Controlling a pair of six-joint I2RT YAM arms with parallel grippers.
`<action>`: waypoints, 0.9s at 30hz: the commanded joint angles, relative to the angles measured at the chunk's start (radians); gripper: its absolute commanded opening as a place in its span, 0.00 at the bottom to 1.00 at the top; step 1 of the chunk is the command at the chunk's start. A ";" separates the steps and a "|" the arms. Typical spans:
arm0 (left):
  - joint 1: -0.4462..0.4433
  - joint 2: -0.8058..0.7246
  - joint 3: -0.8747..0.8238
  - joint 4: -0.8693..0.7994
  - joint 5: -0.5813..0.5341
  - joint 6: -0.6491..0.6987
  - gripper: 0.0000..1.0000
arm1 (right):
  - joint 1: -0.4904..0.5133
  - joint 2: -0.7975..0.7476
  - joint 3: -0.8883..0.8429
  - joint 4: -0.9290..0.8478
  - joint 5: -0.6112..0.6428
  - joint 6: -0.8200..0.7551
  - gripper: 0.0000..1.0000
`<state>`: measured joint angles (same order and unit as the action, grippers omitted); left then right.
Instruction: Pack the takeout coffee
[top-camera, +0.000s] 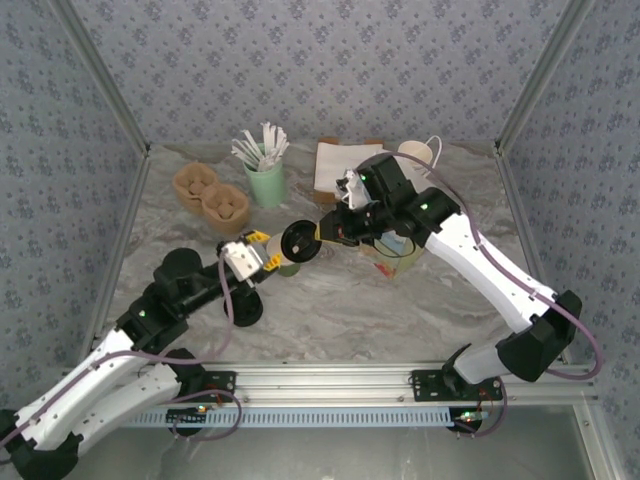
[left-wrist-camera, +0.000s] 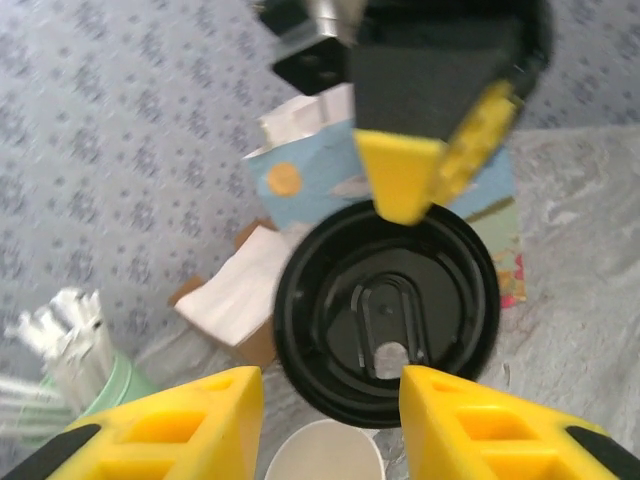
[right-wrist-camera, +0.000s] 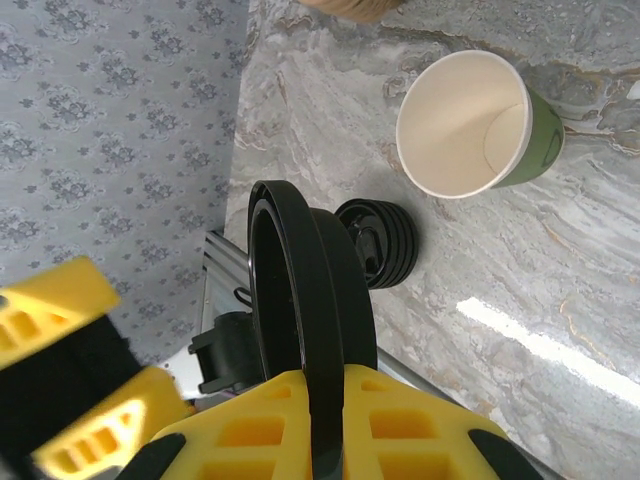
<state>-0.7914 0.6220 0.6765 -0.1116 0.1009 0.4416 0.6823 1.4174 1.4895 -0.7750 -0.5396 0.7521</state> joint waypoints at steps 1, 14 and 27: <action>-0.049 -0.026 -0.035 0.109 0.036 0.248 0.42 | -0.007 -0.035 0.014 -0.036 -0.029 0.022 0.13; -0.195 0.055 -0.072 0.163 -0.181 0.421 0.45 | -0.012 -0.049 0.003 -0.025 -0.033 0.044 0.13; -0.201 0.104 -0.034 0.132 -0.278 0.469 0.38 | -0.007 -0.055 -0.011 -0.018 -0.025 0.057 0.13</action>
<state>-0.9840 0.7223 0.6052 0.0010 -0.1368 0.8856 0.6762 1.3853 1.4872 -0.7860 -0.5472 0.7975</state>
